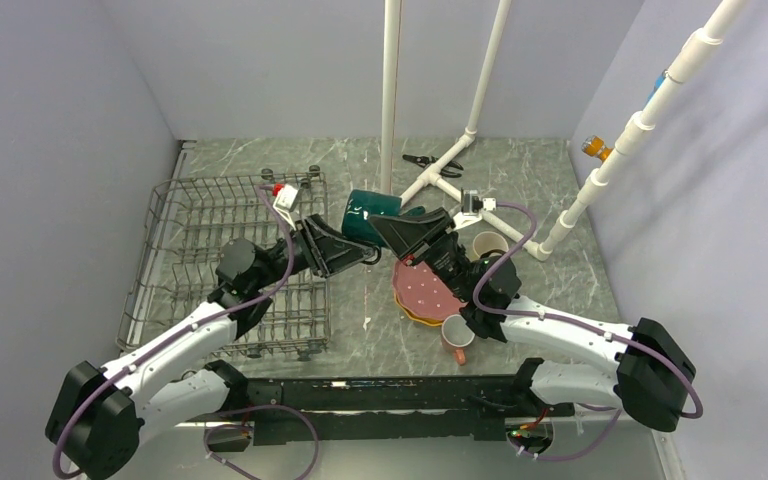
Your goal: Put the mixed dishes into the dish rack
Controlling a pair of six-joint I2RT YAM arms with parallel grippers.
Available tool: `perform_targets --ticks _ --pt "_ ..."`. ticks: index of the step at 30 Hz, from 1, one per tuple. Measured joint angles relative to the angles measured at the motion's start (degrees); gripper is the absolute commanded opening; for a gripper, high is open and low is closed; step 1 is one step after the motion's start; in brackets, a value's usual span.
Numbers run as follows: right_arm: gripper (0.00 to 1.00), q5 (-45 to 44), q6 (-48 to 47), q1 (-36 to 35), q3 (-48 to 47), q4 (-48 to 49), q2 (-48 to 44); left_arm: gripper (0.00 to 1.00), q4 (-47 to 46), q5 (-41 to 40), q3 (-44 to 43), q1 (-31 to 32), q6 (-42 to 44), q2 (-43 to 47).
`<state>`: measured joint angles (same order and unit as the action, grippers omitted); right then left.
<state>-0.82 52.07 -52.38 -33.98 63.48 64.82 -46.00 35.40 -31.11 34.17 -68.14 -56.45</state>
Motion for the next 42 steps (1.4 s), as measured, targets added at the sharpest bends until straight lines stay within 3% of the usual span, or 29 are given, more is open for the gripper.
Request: perform_targets --ticks 5,10,13,15,17,20,23,27,32,34,38,42 --pt "0.0 0.5 -0.1 0.0 0.0 0.0 0.0 0.48 6.4 -0.8 -2.5 1.0 3.3 0.2" --pt "0.0 0.7 -0.8 0.0 0.0 0.1 -0.1 0.24 10.8 -1.2 -4.0 1.9 5.6 0.7" --pt "0.0 1.2 -1.7 0.1 0.0 0.1 -0.2 0.09 12.3 -2.3 -4.0 1.9 4.1 1.7" --pt "0.0 2.5 -2.5 0.0 0.0 0.6 -0.5 0.05 12.9 -2.5 -4.0 1.9 2.4 2.6" --pt "0.14 3.0 -2.5 -0.1 0.0 0.2 -1.0 0.0 13.3 -2.7 -4.0 2.1 2.0 3.1" --pt "0.36 3.0 -2.3 -0.3 0.0 -2.3 -1.9 0.0 15.0 -3.4 -3.8 2.4 2.5 4.1" --pt "0.69 2.2 -1.7 -0.4 -0.1 -5.4 -3.0 0.0 19.1 -5.4 -3.6 2.4 5.6 5.6" --pt "0.97 1.2 -2.1 -0.5 0.0 -9.4 -5.5 0.0 24.8 -7.9 -3.2 2.4 8.9 7.9" --pt "0.99 0.5 -4.8 -0.7 2.0 -14.9 -10.1 0.0 34.4 -12.0 -4.1 2.4 13.4 11.2" --pt "0.99 -0.5 -6.3 -0.7 3.1 -18.7 -12.2 0.0 44.1 -15.9 -7.5 2.5 16.6 11.6" --pt "0.98 -2.1 -9.6 -0.6 5.0 -25.7 -16.8 0.0 63.0 -27.7 -15.5 2.5 23.1 11.2" --pt "0.97 -3.8 -12.6 -0.6 6.0 -32.7 -20.7 0.0 73.1 -39.1 -18.1 2.4 29.2 11.2"
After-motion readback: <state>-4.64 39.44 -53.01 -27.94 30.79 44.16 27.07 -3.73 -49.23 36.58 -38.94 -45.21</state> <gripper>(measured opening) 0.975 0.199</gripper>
